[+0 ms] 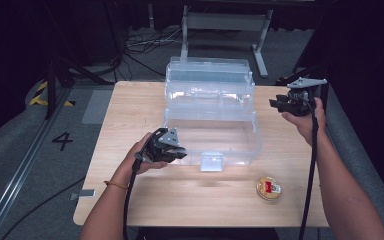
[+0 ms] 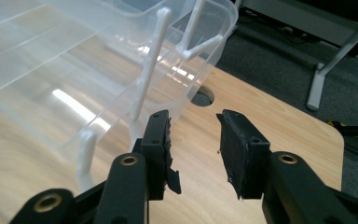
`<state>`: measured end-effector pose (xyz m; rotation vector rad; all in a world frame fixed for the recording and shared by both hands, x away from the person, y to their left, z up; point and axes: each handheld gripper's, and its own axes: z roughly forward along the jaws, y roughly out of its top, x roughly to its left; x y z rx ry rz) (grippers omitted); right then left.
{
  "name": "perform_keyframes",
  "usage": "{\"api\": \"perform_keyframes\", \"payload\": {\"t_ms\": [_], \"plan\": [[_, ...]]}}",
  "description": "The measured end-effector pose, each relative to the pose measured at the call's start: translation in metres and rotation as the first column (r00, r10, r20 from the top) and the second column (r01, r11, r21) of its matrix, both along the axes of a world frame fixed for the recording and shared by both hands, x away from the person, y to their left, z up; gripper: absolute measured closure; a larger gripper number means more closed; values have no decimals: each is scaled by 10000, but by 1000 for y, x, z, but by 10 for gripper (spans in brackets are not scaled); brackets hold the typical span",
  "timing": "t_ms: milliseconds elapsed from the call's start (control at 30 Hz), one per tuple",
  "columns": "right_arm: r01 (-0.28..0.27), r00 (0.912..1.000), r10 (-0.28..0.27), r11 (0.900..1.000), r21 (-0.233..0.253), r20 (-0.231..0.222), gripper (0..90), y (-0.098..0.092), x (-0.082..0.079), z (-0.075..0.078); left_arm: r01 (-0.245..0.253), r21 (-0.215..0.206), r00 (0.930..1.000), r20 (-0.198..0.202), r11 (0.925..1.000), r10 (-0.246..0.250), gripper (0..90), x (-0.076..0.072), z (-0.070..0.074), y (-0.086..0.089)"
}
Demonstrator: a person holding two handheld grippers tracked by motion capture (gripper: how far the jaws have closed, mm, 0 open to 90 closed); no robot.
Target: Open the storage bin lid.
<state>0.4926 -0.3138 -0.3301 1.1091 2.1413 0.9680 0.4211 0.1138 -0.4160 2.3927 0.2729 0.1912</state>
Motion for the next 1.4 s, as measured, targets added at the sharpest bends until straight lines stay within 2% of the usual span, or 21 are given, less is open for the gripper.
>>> {"api": "perform_keyframes", "payload": {"t_ms": [167, 400, 467, 533, 567, 633, 733, 833, 900, 1000, 1033, 1067, 1133, 1167, 1200, 1233, 1267, 1300, 1333, 1367, 1400], "plan": [[-233, 9997, 234, 9996, -129, 116, 618, -3, -14, -7, -50, 49, 10000, -45, 10000, 50, 782, 0, 0, -1], [-833, 9961, 821, 9959, -363, -322, 533, -5, -34, -15, -36, 204, 10000, 37, 9998, 35, 779, -1, 0, -2], [-1010, 9935, 997, 9947, -211, -541, 491, -5, -40, -17, -15, 212, 10000, 50, 9998, 14, 780, -1, 0, -2], [-1115, 9926, 1094, 9930, -379, -526, 482, -4, -48, -20, -57, 270, 9999, 85, 9996, 55, 779, -1, 0, -2], [-1304, 9895, 1285, 9911, -260, -658, 476, -4, -52, -22, -66, 340, 9999, 115, 9994, 63, 777, -2, 1, -3], [-1456, 9870, 1419, 9882, -473, -750, 461, -3, -59, -25, -54, 449, 9999, 123, 9990, 48, 774, -2, 1, -3], [-1709, 9818, 1662, 9843, -445, -922, 439, -3, -67, -27, -76, 559, 9999, 121, 9984, 69, 772, -2, 2, -4], [-1948, 9766, 1858, 9777, -788, -1087, 398, 0, -77, -32, -142, 784, 9997, 229, 9968, 125, 769, -3, 2, -6], [-2244, 9668, 2125, 9717, -736, -1417, 370, 1, -86, -36, -147, 1044, 9995, 292, 9944, 117, 761, -4, 3, -8], [-2719, 9468, 2518, 9590, -795, -2004, 341, 3, -99, -47, -270, 1195, 9994, 265, 9925, 239, 755, -5, 4, -10], [-2824, 9400, 2602, 9564, -749, -2207, 337, 3, -102, -50, -309, 1196, 9988, 404, 9923, 262, 753, -5, 4, -12], [-3042, 9283, 2774, 9495, -764, -2477, 330, 4, -108, -57, -313, 1230, 9989, 398, 9919, 265, 751, -6, 4, -13], [-3126, 9207, 2761, 9448, -978, -2759, 305, 5, -115, -64, -426, 1457, 9981, 512, 9884, 354, 744, -7, 4, -14], [-3185, 9155, 2800, 9432, -951, -2890, 303, 6, -118, -67, -499, 1509, 9977, 534, 9873, 422, 735, -8, 4, -15], [-3185, 9155, 2800, 9432, -951, -2890, 303, 6, -118, -67, -499, 1509, 9977, 534, 9873, 422, 709, -8, 4, -15], [-3257, 9107, 2850, 9406, -955, -2990, 298, 7, -122, -70, -476, 1661, 9975, 588, 9850, 383, 709, -8, 4, -16], [-3343, 9009, 2885, 9377, -944, -3241, 286, 9, -129, -75, -612, 1840, 9966, 655, 9810, 499, 621, -10, 4, -17], [-3343, 9009, 2885, 9377, -944, -3241, 286, 9, -129, -75, -742, 1989, 9955, 728, 9772, 607, 621, -11, 5, -18], [-3406, 8911, 2860, 9346, -1028, -3523, 287, 11, -133, -79, -827, 2076, 9943, 828, 9747, 667, 575, -12, 6, -18], [-3406, 8911, 2860, 9346, -1028, -3523, 287, 11, -133, -79, -827, 2076, 9943, 828, 9747, 667, 537, -12, 6, -18], [-3530, 8743, 2870, 9295, -1071, -3913, 286, 12, -137, -82, -1491, 2104, 9837, 1311, 9662, 1233, 454, -17, 8, -17]]}}
